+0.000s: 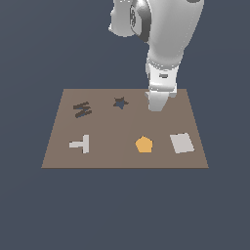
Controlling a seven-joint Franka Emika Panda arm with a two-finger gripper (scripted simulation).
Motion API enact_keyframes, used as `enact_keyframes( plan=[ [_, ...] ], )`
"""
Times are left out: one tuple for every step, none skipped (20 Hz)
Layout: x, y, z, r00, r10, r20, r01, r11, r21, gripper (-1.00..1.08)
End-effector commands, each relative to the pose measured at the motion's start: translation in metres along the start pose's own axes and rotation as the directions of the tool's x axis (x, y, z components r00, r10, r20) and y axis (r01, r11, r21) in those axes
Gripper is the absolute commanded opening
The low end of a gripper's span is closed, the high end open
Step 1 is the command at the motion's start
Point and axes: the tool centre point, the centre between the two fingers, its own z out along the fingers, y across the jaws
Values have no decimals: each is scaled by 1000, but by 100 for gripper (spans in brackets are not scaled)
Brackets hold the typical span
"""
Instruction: Insert a designated object into the corresponding slot on a board.
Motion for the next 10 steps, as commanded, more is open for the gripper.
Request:
enact_keyframes(
  plan=[
    [-1,-1,0,1000,-19,0,19,1000,0,-100],
    [-2,-1,0,1000,-29,0,29,1000,0,-100],
    [-2,-2,0,999,-42,0,42,999,0,-100],
    [-3,-3,0,998,-56,0,56,998,0,-100],
    [-4,-3,0,997,-71,0,71,997,0,-100],
    [-4,-4,0,996,-87,0,87,996,0,-100],
    [-5,-5,0,994,-105,0,105,994,0,-100],
    [-6,-6,-1,992,-124,0,124,992,-1,-100],
    [-8,-7,-1,989,-145,0,145,989,-1,-100],
    [-9,-8,-1,986,-167,0,167,986,-1,-100]
  ],
)
